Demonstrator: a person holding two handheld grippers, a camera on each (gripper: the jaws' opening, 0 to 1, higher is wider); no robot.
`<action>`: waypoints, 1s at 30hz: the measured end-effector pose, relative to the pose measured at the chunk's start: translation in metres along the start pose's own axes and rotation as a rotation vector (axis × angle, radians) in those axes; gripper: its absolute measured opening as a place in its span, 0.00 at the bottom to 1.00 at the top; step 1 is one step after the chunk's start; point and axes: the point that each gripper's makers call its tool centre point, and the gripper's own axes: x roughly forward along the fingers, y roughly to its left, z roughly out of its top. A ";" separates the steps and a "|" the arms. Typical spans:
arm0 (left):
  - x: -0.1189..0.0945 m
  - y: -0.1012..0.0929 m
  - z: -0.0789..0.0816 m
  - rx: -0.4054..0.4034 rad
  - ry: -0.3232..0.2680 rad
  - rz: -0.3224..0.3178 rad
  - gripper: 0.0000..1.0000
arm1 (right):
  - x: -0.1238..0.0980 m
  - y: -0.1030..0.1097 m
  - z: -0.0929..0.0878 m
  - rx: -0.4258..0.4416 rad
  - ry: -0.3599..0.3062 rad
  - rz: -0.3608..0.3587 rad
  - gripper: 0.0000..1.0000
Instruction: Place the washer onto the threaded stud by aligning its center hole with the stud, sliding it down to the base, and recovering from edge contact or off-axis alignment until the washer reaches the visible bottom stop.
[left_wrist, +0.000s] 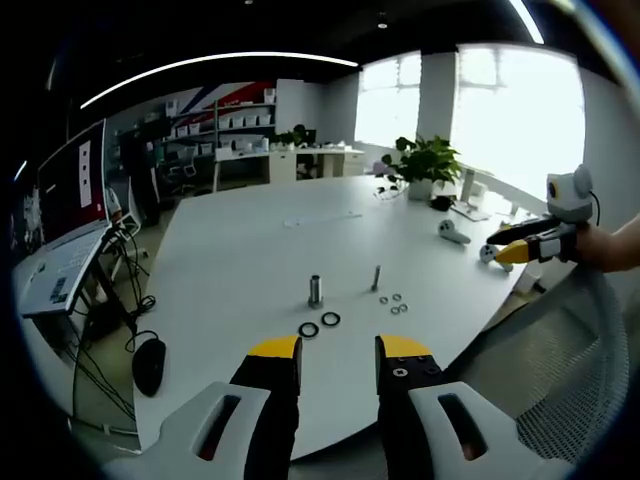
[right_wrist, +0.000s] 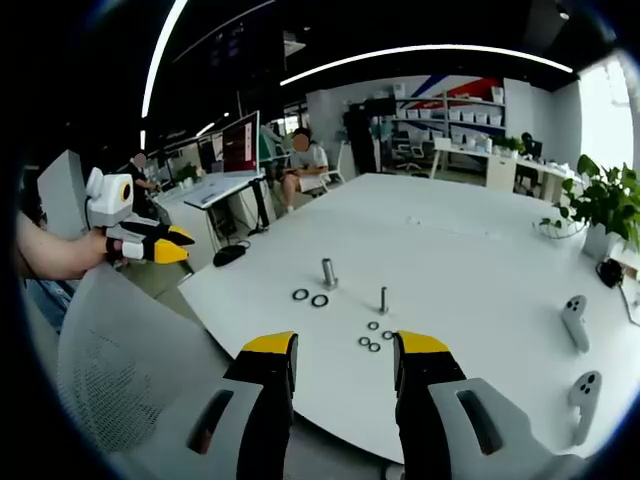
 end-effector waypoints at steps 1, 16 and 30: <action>0.000 0.001 -0.001 0.001 0.004 0.003 0.27 | 0.000 0.000 -0.001 0.001 0.004 0.001 0.40; 0.003 0.001 -0.003 0.002 0.019 0.003 0.27 | 0.001 0.000 -0.002 -0.006 0.012 0.001 0.40; 0.002 0.003 -0.004 0.003 0.021 0.008 0.27 | 0.001 0.002 -0.004 -0.013 0.026 0.008 0.41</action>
